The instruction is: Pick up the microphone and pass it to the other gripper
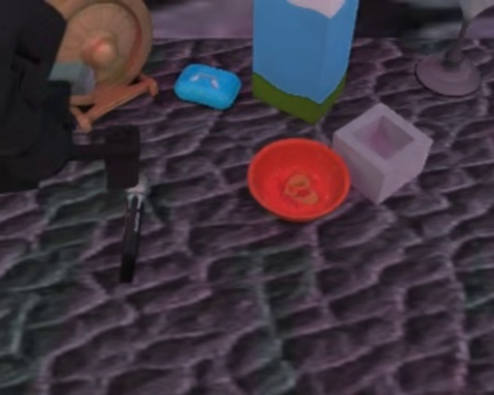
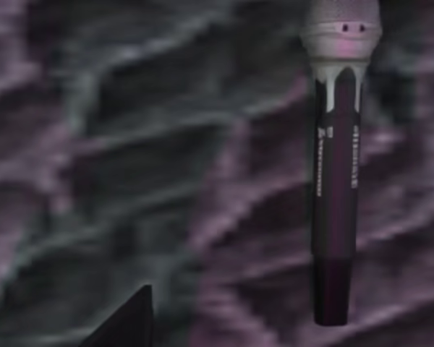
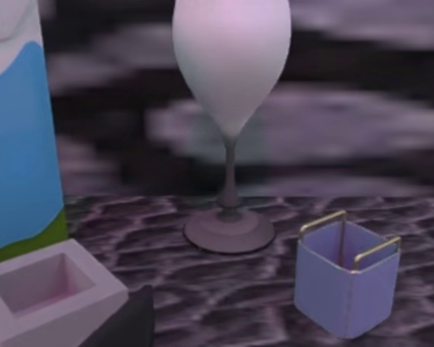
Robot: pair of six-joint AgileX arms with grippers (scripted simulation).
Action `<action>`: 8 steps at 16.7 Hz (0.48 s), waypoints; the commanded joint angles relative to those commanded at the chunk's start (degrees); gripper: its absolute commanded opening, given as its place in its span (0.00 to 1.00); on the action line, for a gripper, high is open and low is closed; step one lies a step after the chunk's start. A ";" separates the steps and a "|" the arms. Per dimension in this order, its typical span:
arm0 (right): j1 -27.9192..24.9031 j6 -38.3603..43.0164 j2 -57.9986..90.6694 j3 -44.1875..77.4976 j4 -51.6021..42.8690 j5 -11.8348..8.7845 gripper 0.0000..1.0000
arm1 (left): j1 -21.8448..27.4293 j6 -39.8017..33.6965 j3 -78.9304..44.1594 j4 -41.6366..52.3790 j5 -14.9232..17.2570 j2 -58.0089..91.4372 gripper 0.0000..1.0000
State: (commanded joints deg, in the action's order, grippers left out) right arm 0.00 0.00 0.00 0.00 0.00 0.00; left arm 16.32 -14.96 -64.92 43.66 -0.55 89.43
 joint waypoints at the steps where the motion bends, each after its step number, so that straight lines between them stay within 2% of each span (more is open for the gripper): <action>1: 0.00 0.00 0.00 0.00 0.00 0.00 1.00 | 0.76 -0.70 -3.07 2.11 -0.09 4.59 1.00; 5: 0.00 0.00 0.00 0.00 0.00 0.00 1.00 | 3.01 -2.71 -11.64 8.67 -0.43 17.52 1.00; 8: 0.00 0.00 0.00 0.00 0.00 0.00 1.00 | 3.63 -3.24 -13.85 10.63 -0.56 20.84 1.00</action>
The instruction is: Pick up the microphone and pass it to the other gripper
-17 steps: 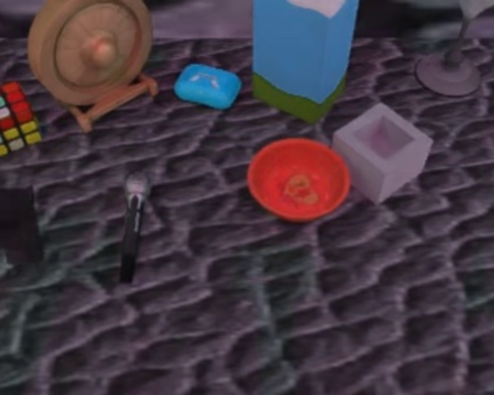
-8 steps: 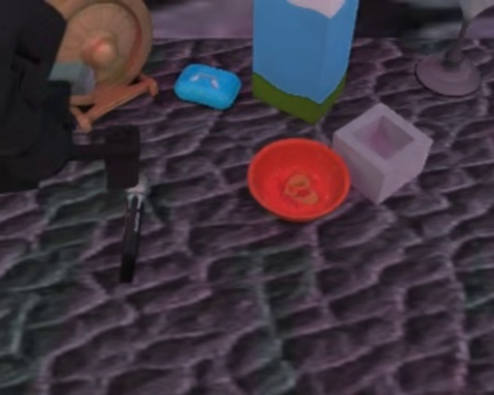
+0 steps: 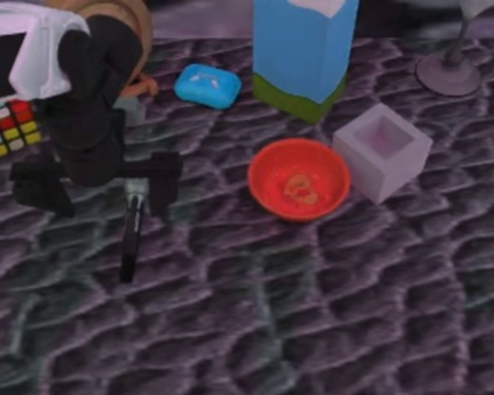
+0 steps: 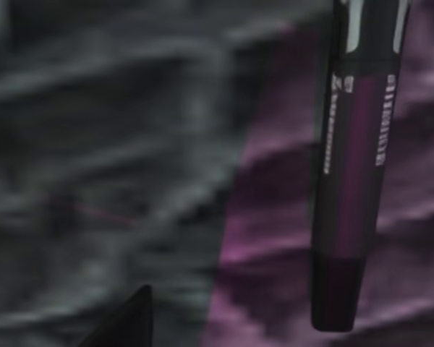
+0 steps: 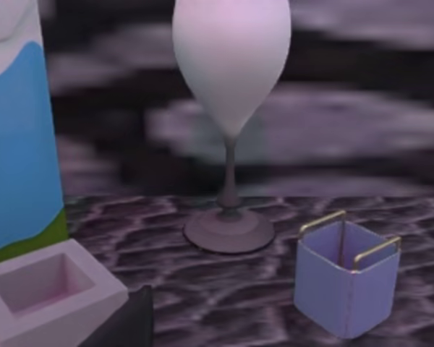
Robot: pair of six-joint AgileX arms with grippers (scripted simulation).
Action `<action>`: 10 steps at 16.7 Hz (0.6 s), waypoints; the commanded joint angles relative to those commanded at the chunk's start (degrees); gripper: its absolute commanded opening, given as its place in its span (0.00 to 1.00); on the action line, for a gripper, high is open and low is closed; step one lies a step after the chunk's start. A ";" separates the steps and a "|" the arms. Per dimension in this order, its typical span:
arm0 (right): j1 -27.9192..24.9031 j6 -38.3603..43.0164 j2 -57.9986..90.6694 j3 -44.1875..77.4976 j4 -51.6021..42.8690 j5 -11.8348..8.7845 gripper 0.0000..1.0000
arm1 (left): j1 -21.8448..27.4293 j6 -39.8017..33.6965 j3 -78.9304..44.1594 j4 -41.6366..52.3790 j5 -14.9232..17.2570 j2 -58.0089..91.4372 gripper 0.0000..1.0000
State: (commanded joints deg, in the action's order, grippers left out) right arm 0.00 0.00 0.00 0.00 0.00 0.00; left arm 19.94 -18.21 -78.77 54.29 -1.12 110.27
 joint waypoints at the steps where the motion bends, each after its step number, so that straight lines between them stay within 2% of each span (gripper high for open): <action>1: 0.00 0.00 0.00 0.00 0.00 0.00 1.00 | 0.00 0.00 0.00 0.00 0.00 0.00 1.00; 6: 0.00 0.00 0.00 0.00 0.00 0.00 1.00 | -0.24 0.15 0.65 -1.05 0.03 0.51 1.00; 10: 0.00 0.00 0.00 0.00 0.00 0.00 1.00 | -0.27 0.36 4.03 -9.92 0.06 5.55 1.00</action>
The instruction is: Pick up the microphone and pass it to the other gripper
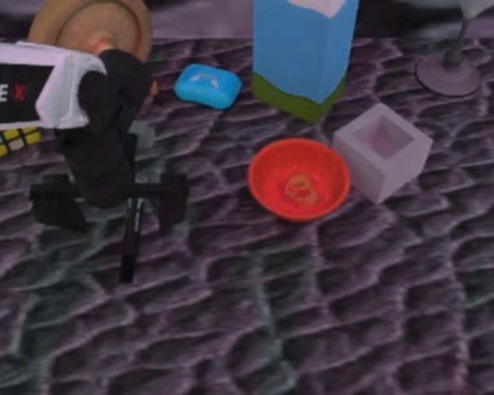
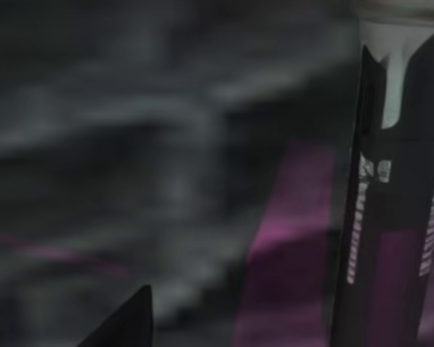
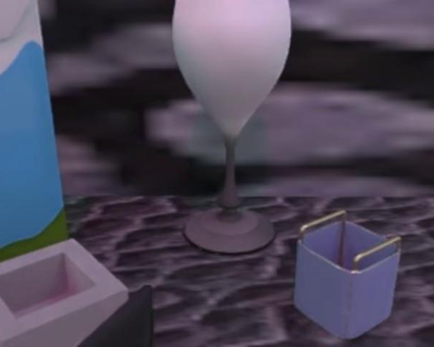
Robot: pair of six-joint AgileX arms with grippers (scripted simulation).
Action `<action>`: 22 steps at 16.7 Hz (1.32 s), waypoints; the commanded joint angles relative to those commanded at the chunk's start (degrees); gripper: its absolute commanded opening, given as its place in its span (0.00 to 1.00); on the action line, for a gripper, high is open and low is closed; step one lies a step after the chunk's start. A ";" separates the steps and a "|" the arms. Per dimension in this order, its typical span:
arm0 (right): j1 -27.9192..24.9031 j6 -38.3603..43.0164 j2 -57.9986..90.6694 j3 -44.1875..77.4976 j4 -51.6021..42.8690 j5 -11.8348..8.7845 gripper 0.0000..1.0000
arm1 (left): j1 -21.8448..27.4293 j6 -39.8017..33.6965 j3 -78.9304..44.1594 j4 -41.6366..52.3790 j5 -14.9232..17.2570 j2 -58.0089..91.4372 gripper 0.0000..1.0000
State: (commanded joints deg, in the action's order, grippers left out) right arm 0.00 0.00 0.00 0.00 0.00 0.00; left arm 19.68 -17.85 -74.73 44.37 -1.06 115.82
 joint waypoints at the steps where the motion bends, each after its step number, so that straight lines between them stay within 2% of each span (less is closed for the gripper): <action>1: 0.00 0.00 0.00 0.00 0.00 0.00 1.00 | -0.05 0.04 1.13 -3.04 0.02 1.54 1.00; 4: 0.00 0.00 0.00 0.00 0.00 0.00 1.00 | -0.12 0.17 3.71 -8.86 0.05 5.23 1.00; 9: 0.00 0.00 0.00 0.00 0.00 0.00 1.00 | -0.13 0.19 4.16 -9.75 0.06 5.92 1.00; 22: 0.00 0.00 0.00 0.00 0.00 0.00 1.00 | -0.13 0.19 4.16 -9.75 0.06 5.92 0.02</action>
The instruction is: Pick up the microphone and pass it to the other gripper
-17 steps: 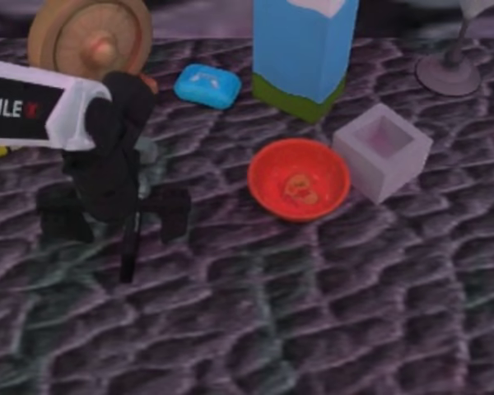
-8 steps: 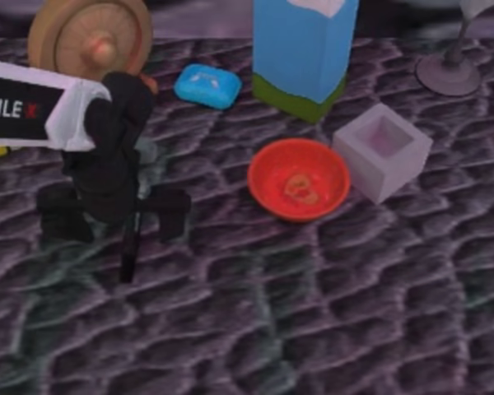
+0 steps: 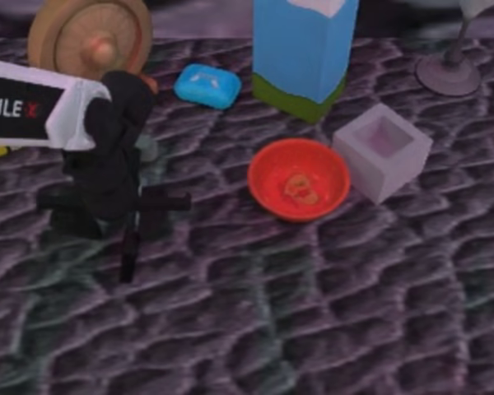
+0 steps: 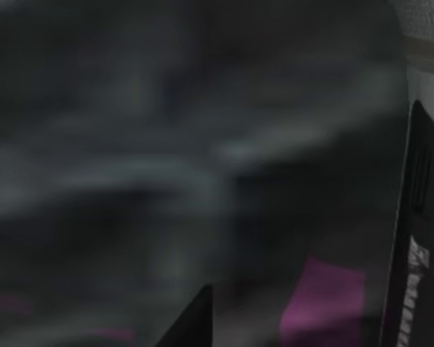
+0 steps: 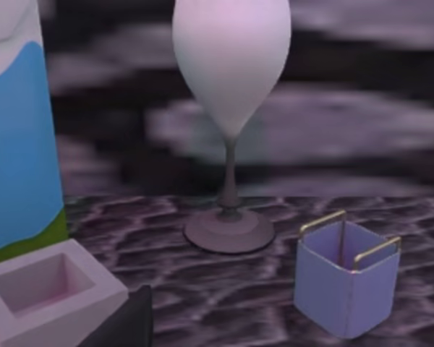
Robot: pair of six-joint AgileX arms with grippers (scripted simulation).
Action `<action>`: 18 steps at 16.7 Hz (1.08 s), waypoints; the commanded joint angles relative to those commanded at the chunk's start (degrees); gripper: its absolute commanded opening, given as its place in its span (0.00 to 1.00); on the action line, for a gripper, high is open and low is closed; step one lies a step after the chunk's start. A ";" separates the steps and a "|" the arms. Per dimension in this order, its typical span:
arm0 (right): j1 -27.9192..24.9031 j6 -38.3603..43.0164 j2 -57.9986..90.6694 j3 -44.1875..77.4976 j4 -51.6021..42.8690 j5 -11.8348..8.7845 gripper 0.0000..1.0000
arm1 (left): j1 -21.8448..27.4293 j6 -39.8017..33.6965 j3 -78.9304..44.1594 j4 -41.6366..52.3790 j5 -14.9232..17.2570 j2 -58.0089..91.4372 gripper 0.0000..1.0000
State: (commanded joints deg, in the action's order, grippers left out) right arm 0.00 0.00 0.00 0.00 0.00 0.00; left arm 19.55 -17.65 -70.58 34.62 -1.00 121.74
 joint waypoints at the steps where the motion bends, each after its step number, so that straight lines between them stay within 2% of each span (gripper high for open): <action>1: 0.00 0.00 0.00 0.00 0.00 0.00 1.00 | 0.00 0.00 0.00 0.00 0.00 0.00 0.00; 11: 0.00 0.00 0.00 0.00 0.00 0.00 1.00 | -0.01 1.00 -1.04 0.82 -0.81 -3.50 0.00; 14: 0.00 0.00 0.00 0.00 0.00 0.00 1.00 | -0.06 2.21 -0.02 -4.67 1.36 -4.45 0.00; 18: 0.00 0.00 0.00 0.00 0.00 0.00 1.00 | -0.47 5.11 3.29 -19.01 6.85 -7.00 0.00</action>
State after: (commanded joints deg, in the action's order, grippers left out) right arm 0.00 0.00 0.00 0.00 0.00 0.00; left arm 19.08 -12.54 -67.29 15.61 5.85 114.73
